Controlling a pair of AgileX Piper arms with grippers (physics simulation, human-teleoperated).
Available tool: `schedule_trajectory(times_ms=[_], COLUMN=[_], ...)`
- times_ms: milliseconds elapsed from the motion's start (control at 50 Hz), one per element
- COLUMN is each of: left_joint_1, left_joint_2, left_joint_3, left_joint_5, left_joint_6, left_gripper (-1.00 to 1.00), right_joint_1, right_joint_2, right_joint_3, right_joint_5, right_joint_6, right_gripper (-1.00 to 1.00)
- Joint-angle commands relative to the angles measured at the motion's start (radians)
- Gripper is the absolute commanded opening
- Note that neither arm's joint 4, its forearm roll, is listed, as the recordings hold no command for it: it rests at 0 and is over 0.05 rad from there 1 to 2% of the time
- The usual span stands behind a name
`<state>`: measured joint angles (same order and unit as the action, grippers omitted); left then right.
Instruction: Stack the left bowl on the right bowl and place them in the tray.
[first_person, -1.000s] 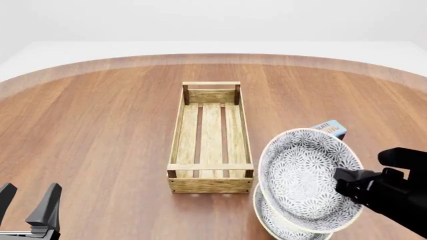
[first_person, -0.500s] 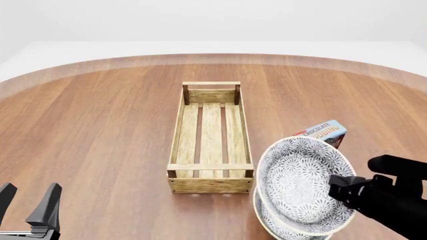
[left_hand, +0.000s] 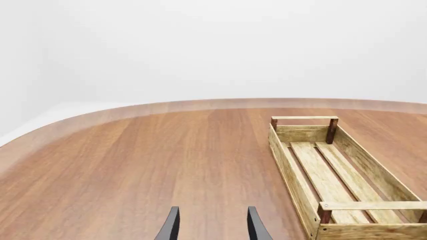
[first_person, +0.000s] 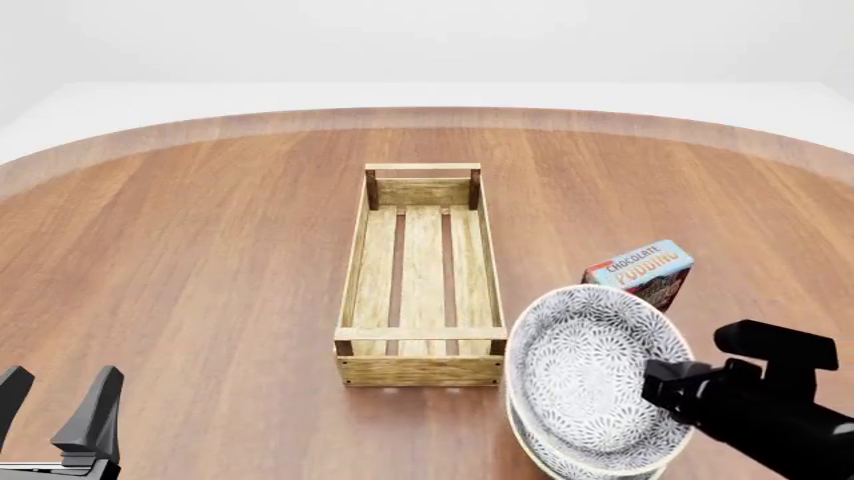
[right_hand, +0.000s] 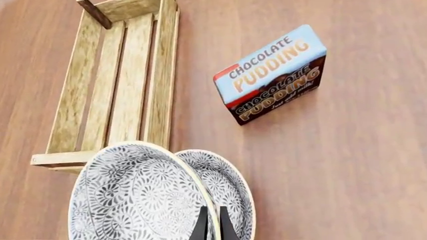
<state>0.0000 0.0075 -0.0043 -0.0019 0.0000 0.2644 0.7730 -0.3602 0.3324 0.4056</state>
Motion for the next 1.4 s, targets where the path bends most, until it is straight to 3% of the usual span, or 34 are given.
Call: schedule_trajectory(times_ms=[20,1100,1400], left_joint_1=[0.0,0.0,0.0], left_joint_2=[0.0,0.0,0.0], left_joint_3=[0.0,0.0,0.0], left_joint_5=[0.0,0.0,0.0], left_joint_6=[0.0,0.0,0.0], left_gripper=[1.0,1.0,1.0], right_joint_1=[0.007,-0.051,-0.015], right_joint_2=[0.025,0.079,0.133], right_joint_3=[0.032,0.081,0.105], right_joint_5=[-0.052,-0.129,-0.19], right_joint_6=[0.02,0.023,0.04], right_gripper=[-1.0,-1.0,-1.0])
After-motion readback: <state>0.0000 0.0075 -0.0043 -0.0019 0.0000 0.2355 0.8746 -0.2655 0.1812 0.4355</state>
